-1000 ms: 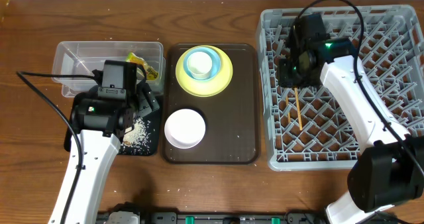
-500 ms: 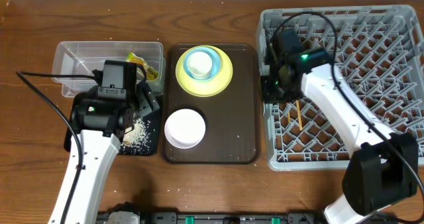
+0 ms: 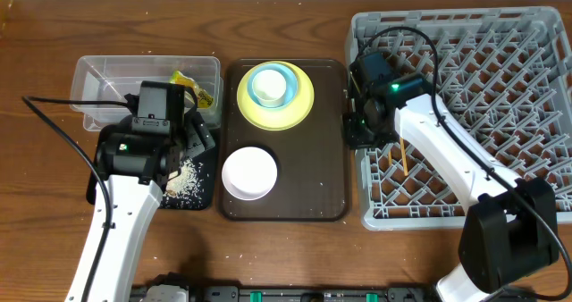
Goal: Sort waste into correct bins and load items into the dishwasher rack
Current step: 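Release the chopstick in the rack and raise the right gripper, then move the right gripper left to the white plate on the brown tray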
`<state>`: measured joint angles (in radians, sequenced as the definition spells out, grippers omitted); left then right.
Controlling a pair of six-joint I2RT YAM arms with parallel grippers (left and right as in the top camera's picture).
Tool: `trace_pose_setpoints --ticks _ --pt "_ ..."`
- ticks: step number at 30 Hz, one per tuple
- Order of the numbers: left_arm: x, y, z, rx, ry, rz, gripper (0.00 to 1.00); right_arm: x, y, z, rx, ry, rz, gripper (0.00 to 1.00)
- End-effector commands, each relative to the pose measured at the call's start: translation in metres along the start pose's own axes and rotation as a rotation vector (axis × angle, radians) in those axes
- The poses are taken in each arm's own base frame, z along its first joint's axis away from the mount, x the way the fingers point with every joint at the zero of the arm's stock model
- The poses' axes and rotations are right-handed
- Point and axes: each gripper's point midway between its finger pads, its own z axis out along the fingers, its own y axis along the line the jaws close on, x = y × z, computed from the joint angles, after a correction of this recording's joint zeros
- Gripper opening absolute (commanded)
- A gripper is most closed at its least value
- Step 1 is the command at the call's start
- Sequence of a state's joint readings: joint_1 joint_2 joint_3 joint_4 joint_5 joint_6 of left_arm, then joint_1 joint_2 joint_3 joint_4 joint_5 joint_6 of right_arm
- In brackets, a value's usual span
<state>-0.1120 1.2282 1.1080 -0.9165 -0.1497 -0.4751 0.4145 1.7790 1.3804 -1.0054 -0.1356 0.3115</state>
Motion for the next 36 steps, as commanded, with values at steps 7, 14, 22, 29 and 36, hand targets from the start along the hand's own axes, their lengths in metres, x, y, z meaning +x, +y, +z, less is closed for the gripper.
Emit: trace_pose_setpoints --ticks 7,14,22,29,36 --pt "-0.004 0.003 -0.002 -0.013 -0.013 -0.014 0.94 -0.031 -0.009 -0.046 0.060 -0.108 0.023 0.30" --pt "-0.004 0.003 -0.002 -0.013 -0.013 -0.014 0.94 -0.008 -0.028 -0.036 0.136 -0.022 0.070 0.31" --pt "-0.004 0.003 -0.002 -0.013 -0.013 -0.014 0.94 0.026 -0.023 -0.006 0.136 0.079 0.091 0.29" --pt "-0.004 0.003 -0.002 -0.013 -0.013 -0.014 0.94 0.039 -0.018 0.002 0.147 0.110 0.100 0.23" --pt "-0.004 0.003 -0.002 -0.013 -0.013 -0.014 0.94 0.043 -0.009 0.003 0.115 0.126 0.169 0.01"
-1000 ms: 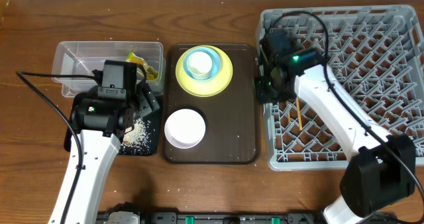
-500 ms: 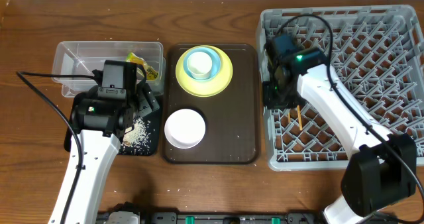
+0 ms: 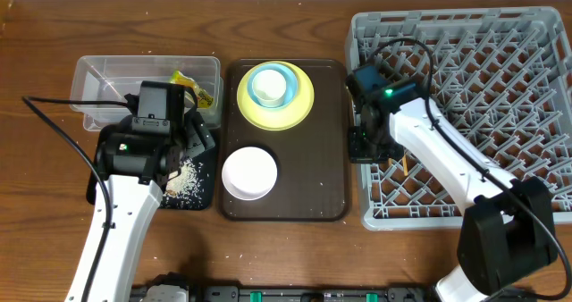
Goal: Sort waste into correct bins and load items into the dishwasher rack
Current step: 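Move the right gripper left to the white plate on the brown tray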
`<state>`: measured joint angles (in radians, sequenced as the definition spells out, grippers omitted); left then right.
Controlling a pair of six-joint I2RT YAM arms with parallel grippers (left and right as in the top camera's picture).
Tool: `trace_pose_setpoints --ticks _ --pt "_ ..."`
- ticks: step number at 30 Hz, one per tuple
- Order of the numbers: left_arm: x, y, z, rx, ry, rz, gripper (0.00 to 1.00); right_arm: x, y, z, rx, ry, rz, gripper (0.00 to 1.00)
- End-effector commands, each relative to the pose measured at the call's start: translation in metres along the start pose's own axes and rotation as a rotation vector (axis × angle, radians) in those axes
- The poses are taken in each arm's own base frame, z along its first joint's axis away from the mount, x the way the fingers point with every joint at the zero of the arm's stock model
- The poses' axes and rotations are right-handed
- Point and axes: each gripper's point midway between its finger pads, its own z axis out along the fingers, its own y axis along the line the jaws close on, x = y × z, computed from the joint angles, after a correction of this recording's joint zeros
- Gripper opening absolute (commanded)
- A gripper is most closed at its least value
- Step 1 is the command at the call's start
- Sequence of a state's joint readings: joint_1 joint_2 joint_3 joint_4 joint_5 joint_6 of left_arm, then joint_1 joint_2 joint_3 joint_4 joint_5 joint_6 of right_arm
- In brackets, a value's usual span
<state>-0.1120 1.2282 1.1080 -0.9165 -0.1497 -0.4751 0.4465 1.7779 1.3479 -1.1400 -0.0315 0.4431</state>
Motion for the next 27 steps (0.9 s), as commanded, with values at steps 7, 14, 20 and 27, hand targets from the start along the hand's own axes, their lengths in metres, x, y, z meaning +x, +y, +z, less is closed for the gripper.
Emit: trace_pose_setpoints --ticks 7,14,20,27 --pt "-0.004 0.003 -0.002 -0.013 -0.013 -0.014 0.94 0.007 0.025 -0.004 -0.119 0.034 0.093 0.01" --pt "-0.004 0.003 -0.002 -0.013 -0.013 -0.014 0.94 0.006 0.029 -0.004 -0.140 0.032 0.095 0.01" --pt "-0.004 0.003 -0.002 -0.013 -0.013 -0.014 0.94 0.005 0.025 -0.004 -0.122 0.024 0.073 0.06" --pt "-0.004 0.003 -0.002 -0.013 -0.013 -0.014 0.94 -0.012 0.017 -0.022 -0.113 -0.033 -0.082 0.29"
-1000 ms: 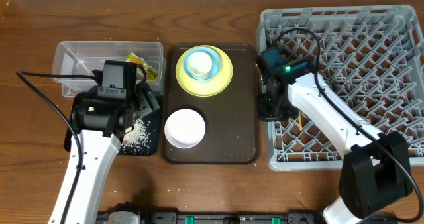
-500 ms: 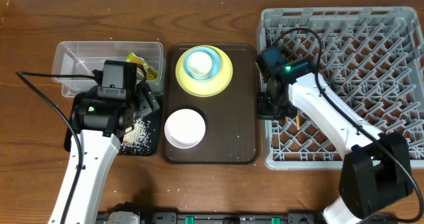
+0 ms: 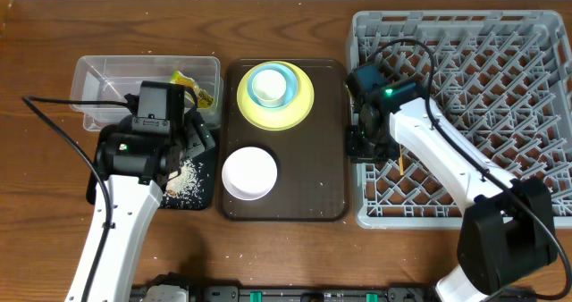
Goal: Sort waste into correct bins and load items into the dishwasher rack
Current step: 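Move the right gripper left to the white plate on the brown tray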
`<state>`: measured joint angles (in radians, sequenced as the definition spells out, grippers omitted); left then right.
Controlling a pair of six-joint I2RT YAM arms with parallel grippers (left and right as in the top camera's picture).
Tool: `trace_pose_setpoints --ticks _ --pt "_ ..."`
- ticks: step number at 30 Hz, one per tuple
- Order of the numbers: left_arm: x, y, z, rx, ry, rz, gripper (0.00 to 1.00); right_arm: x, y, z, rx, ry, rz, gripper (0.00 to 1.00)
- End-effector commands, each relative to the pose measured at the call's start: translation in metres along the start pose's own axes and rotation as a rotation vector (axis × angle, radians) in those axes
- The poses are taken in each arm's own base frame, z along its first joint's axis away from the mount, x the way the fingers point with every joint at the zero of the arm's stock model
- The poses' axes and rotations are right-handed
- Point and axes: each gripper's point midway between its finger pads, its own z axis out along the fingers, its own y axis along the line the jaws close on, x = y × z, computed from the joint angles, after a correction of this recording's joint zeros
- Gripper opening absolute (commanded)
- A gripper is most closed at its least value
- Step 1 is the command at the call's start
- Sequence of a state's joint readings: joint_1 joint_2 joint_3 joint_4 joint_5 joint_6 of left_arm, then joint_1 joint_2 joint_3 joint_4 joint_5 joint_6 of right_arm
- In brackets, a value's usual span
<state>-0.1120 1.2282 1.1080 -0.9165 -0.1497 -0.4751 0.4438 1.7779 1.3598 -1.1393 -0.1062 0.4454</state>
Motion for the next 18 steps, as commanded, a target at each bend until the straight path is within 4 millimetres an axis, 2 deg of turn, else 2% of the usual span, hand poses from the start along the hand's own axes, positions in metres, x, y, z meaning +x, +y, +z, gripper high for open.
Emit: trace_pose_setpoints --ticks 1,5,7,9,12,18 --pt "-0.004 0.003 -0.002 -0.013 -0.013 -0.014 0.94 -0.019 0.004 -0.026 -0.027 -0.071 -0.108 0.30" --pt "-0.004 0.003 -0.002 -0.013 -0.013 -0.014 0.94 -0.039 0.014 -0.055 -0.044 -0.157 -0.185 0.30" --pt "-0.004 0.003 -0.002 -0.013 -0.013 -0.014 0.94 -0.045 0.027 -0.068 -0.088 -0.192 -0.203 0.29" --pt "-0.004 0.003 -0.002 -0.013 -0.013 -0.014 0.94 -0.047 0.050 -0.077 -0.165 -0.217 -0.243 0.29" --pt "-0.004 0.003 -0.002 -0.013 -0.013 -0.014 0.94 -0.041 0.087 -0.082 -0.278 -0.234 -0.353 0.28" --pt "-0.004 0.003 -0.002 -0.014 -0.013 -0.014 0.94 -0.026 0.138 -0.077 -0.300 -0.300 -0.543 0.31"
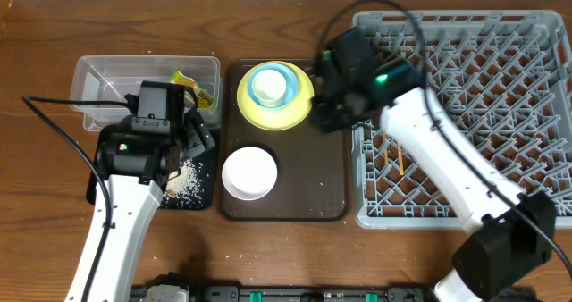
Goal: Sort waste into correct bins and load items into the dishwasher rack
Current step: 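Move the right gripper left to the white plate on the brown tray, then lower the right gripper onto the white plate rim and grip it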
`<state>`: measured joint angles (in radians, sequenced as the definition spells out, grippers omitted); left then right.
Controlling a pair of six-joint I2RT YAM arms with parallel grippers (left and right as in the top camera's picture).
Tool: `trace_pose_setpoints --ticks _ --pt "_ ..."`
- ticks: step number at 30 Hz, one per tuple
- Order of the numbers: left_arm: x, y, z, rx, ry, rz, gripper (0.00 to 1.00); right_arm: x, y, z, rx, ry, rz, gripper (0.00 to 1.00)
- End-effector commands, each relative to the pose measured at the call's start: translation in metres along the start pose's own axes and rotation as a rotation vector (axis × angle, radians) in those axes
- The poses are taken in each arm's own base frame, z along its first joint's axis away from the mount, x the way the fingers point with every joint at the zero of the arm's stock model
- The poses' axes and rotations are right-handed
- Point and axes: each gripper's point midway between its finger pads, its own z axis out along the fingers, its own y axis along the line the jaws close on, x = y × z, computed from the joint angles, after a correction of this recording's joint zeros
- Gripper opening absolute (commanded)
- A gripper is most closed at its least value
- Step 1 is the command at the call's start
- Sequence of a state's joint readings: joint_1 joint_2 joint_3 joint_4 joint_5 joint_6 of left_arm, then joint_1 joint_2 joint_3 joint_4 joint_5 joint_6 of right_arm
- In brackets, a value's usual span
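Observation:
A dark brown tray (304, 190) in the middle carries a yellow plate (299, 105) with a light blue cup (271, 86) on it, and a white bowl (248, 172) nearer the front. The grey dishwasher rack (500, 88) fills the right side; a thin wooden stick (402, 159) lies in its left part. My right gripper (326, 113) hangs over the tray's right edge, close beside the yellow plate; its jaws are hidden under the wrist. My left gripper (198, 137) is over the black bin (201, 190) with white crumbs; its jaw state is unclear.
A clear bin (98, 79) at the back left holds a yellow wrapper (192, 86). White crumbs (186, 179) lie in the black bin. The right arm's cable arcs over the rack's back left corner. Bare wooden table (54, 230) lies left and in front.
My right gripper has moved from the rack's left edge up and to the left, and now sits over the tray beside the yellow plate. The left arm has not moved.
At first my right gripper was low inside the rack's left edge, just above the wooden stick. It stayed by that edge for the two later moments, with the rack's front shifted slightly. Now it is over the tray near the plate. The stick stayed in the rack.

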<state>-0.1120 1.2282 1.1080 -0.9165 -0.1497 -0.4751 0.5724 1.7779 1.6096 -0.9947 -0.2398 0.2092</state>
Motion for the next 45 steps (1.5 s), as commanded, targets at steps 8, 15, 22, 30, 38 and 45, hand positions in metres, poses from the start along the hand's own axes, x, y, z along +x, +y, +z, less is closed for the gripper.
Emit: trace_pose_setpoints --ticks 8,15,22,30,38,45 --pt "-0.009 0.012 -0.002 -0.068 -0.040 0.114 0.94 0.024 0.072 0.038 -0.046 -0.025 -0.255 0.38" --pt "-0.025 0.042 -0.008 -0.268 -0.095 0.368 0.94 0.042 0.111 0.067 -0.113 -0.081 -0.417 0.38" --pt "-0.019 0.058 -0.012 -0.349 -0.045 0.494 0.94 0.053 0.147 0.085 -0.172 -0.173 -0.574 0.38" --pt "-0.019 0.057 -0.012 -0.349 -0.044 0.497 0.94 0.074 0.141 0.106 -0.140 -0.162 -0.622 0.40" --pt "-0.019 0.057 -0.012 -0.349 -0.044 0.497 0.94 0.082 0.135 0.125 -0.132 -0.135 -0.621 0.43" --pt "-0.019 0.057 -0.012 -0.349 -0.044 0.497 0.94 0.071 0.102 0.151 0.038 -0.148 -0.570 0.27"
